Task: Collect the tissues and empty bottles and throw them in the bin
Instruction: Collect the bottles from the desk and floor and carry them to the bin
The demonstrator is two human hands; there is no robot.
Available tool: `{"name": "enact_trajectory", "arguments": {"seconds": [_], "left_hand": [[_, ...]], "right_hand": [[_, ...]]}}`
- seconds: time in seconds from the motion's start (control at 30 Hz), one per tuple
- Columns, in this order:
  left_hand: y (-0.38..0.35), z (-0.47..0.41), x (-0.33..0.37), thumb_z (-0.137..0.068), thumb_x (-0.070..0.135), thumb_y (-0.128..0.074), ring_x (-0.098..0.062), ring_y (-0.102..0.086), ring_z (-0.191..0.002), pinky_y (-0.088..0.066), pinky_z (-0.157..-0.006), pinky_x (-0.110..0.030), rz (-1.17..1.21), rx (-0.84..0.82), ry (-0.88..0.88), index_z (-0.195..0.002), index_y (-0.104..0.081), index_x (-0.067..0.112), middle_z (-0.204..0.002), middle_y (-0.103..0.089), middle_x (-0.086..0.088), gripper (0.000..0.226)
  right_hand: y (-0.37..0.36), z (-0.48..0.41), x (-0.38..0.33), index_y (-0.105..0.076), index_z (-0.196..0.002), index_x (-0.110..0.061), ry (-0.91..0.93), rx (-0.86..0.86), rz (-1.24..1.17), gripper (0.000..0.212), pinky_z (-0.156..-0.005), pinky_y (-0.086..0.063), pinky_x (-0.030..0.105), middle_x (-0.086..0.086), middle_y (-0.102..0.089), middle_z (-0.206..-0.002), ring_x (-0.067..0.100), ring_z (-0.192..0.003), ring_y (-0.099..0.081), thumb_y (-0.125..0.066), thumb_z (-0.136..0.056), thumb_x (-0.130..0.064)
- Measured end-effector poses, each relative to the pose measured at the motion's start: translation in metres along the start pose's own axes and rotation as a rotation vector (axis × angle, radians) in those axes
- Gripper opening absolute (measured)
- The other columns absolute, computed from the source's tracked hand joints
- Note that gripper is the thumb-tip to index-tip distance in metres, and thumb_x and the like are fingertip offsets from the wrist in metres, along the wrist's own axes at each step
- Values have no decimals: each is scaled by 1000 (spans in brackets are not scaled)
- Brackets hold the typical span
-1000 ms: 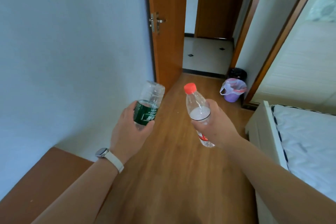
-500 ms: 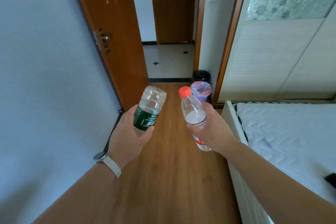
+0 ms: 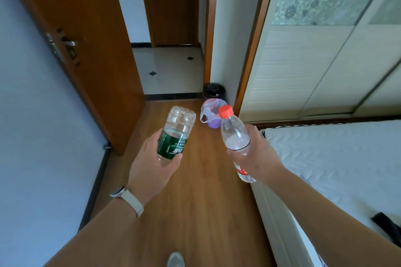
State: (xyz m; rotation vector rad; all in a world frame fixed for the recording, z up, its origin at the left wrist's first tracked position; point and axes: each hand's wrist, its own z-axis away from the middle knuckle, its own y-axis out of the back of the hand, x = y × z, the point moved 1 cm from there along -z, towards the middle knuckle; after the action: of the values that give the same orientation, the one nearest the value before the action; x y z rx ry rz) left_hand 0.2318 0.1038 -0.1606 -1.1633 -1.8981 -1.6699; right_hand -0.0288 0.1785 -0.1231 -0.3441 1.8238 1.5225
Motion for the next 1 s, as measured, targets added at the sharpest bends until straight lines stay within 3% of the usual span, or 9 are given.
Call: {"name": "enact_trajectory", "arguments": {"seconds": [0.23, 0.33, 0.43, 0.53, 0.73, 0.83, 1.0], "left_hand": [[20, -112, -54, -78, 45, -69, -2, -56, -98, -54, -79, -27, 37, -26, 5, -138, -38, 32, -120, -55, 12, 68], [18, -152, -65, -78, 44, -70, -3, -57, -99, -55, -80, -33, 61, -31, -23, -133, -43, 34, -115, -58, 13, 62], [11, -180, -68, -76, 44, -70, -4, -59, -98, -56, -79, -33, 103, -45, -15, -132, -43, 37, -115, -58, 15, 63], [0, -211, -71, -76, 45, -70, -1, -58, -98, -53, -78, -27, 101, -72, -25, -134, -42, 37, -117, -57, 15, 65], [-35, -278, -80, -77, 44, -71, -1, -56, -101, -47, -76, -19, 50, -91, -3, -136, -40, 37, -121, -56, 15, 67], [-57, -320, -78, -79, 44, -70, -2, -55, -103, -47, -76, -18, 14, -94, -9, -137, -40, 35, -121, -55, 17, 66], [-99, -394, -61, -77, 47, -68, -3, -58, -100, -52, -76, -21, -11, -121, 43, -133, -42, 36, -117, -57, 16, 63]], "right_hand": [[-30, -94, -50, -40, -115, -35, -21, 64, 43, 53, -65, -40, 23, -19, -52, -95, 6, -86, -56, -73, -75, -44], [-35, -122, -57, -38, -113, -38, -39, 77, 23, 51, -59, -35, 15, -22, -51, -94, -3, -82, -53, -73, -76, -43], [-39, -148, -58, -40, -117, -35, -67, 87, 30, 54, -59, -36, 16, -18, -53, -99, 1, -85, -54, -74, -75, -44], [-44, -181, -51, -39, -119, -35, -77, 98, 16, 57, -61, -39, 19, -17, -53, -102, 7, -89, -55, -74, -75, -45], [-55, -256, -29, -34, -112, -43, -55, 95, -32, 52, -61, -35, 13, -26, -49, -92, -3, -83, -53, -73, -77, -42], [-60, -307, -16, -30, -117, -43, -18, 40, -59, 55, -62, -34, 9, -27, -47, -92, -3, -83, -52, -72, -81, -39], [-54, -404, 15, -33, -133, -32, -59, -13, -40, 67, -70, -42, 12, -15, -53, -108, 10, -91, -58, -72, -80, -49]]}}
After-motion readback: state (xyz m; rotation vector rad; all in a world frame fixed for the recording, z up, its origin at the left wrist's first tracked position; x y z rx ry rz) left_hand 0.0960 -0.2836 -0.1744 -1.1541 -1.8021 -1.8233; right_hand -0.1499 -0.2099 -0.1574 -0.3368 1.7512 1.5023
